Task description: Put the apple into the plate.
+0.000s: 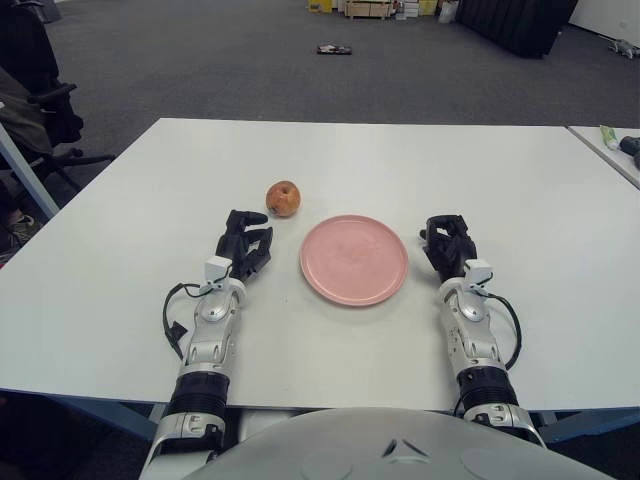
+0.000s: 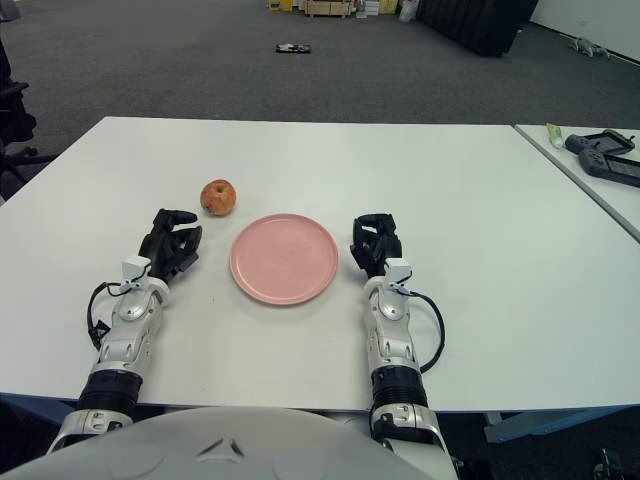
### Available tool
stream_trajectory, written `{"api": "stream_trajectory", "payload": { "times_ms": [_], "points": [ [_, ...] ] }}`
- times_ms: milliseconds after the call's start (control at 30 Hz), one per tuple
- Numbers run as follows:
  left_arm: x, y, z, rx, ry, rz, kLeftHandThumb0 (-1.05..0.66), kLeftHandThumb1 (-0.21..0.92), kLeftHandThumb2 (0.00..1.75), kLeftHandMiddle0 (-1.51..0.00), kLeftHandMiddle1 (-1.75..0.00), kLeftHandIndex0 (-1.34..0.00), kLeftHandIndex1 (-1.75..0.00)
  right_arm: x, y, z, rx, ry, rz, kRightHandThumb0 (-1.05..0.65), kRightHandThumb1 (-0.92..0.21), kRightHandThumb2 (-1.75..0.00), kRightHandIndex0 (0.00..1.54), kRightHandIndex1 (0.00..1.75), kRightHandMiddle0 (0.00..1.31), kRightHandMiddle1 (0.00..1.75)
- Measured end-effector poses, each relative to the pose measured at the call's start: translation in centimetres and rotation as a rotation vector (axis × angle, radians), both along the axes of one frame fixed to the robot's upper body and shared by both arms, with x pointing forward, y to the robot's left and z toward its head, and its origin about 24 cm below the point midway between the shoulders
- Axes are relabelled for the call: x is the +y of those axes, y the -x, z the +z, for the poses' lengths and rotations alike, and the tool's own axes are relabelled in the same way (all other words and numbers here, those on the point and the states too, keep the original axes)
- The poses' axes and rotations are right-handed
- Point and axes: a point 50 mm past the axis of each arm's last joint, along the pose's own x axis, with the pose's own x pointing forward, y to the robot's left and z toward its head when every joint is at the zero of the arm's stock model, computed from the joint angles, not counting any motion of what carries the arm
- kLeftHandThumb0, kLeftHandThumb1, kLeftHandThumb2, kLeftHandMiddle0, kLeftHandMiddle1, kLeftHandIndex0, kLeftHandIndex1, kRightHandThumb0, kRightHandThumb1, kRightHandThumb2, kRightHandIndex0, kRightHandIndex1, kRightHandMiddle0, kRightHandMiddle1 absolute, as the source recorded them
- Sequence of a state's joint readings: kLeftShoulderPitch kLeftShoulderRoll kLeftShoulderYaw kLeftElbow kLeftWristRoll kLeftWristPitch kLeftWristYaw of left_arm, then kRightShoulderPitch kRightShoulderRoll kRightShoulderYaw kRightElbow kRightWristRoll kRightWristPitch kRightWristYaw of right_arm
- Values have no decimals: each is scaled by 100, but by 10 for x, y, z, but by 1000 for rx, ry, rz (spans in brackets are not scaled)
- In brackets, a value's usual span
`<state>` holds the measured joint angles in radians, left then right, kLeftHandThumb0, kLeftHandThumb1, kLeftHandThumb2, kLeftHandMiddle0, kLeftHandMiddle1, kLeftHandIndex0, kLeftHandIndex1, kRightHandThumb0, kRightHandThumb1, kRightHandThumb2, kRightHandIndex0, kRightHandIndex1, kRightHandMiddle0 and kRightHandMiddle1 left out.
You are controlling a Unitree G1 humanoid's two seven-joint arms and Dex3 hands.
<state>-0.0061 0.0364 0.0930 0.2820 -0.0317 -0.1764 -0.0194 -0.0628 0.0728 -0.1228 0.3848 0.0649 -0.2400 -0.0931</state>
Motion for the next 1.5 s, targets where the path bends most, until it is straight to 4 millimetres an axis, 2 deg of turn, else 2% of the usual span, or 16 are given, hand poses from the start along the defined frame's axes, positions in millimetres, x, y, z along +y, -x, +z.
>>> {"api": "stream_trajectory", "payload": {
  "times_ms": [467,667,733,867,1000,1033,1067,1100,1167,1200,1267,1333,1400,1433,1467,1500],
  "points": [
    [-1,0,3,-25,-21,-17,-34,92,53,-36,-140,-18,-175,2,0,0,2,-1,0,-35,-92,-53,41,136,19,175],
    [-2,0,11,-102,-143,0,-34,92,53,-44,-141,-19,-175,3,1,1,2,-3,-1,-34,-92,-53,42,136,19,175],
    [-3,-1,15,-138,-191,10,-14,84,62,-44,-149,-11,-175,3,1,1,2,-5,-1,-34,-92,-53,41,136,19,175],
    [-4,-3,23,-198,-308,21,-4,80,67,-43,-153,-8,-175,4,1,1,1,-7,-3,-34,-92,-53,41,136,19,175],
    [-3,-7,31,-248,-407,28,-1,89,54,-35,-156,-3,-175,4,1,1,1,-9,0,-34,-92,-53,41,136,19,175],
    [-3,-8,33,-259,-429,29,-12,84,62,-30,-153,-3,-168,4,1,1,1,-9,1,-34,-92,-53,41,136,19,175],
    [-2,-9,34,-269,-457,30,-28,72,81,-23,-148,-2,-159,4,1,1,0,-10,2,-34,-92,-53,41,136,19,175],
    [-1,-11,37,-280,-489,30,-41,62,91,-15,-141,-1,-148,4,1,1,0,-10,4,-34,-92,-53,41,136,19,175],
    [2,-16,42,-299,-550,34,-54,54,98,-8,-131,0,-136,4,1,1,0,-9,4,-34,-92,-53,41,136,19,175],
    [4,-19,45,-307,-578,37,-61,47,98,-5,-119,0,-127,4,1,1,0,-9,5,-34,-92,-53,41,136,19,175],
    [8,-26,53,-321,-637,46,-68,44,98,-2,-107,0,-116,4,1,0,-2,-8,5,-34,-92,-53,41,136,19,175],
    [10,-33,61,-332,-691,51,-74,40,96,-1,-83,0,-97,4,1,0,-5,-7,4,-34,-92,-53,40,136,19,175],
    [11,-38,69,-345,-743,48,-76,38,95,0,-72,0,-86,4,1,0,-8,-6,5,-34,-92,-53,40,136,19,175],
    [10,-40,73,-353,-763,44,-79,38,94,0,-56,0,-70,4,0,0,-8,-6,5,-34,-92,-53,40,136,19,175],
    [9,-42,77,-362,-779,39,-80,39,93,0,-50,0,-64,4,0,0,-8,-6,5,-34,-92,-53,40,136,19,175],
    [8,-44,80,-369,-798,30,-84,40,92,0,-35,0,-47,4,0,0,-8,-6,5,-34,-92,-53,40,136,19,175]
  ]
}}
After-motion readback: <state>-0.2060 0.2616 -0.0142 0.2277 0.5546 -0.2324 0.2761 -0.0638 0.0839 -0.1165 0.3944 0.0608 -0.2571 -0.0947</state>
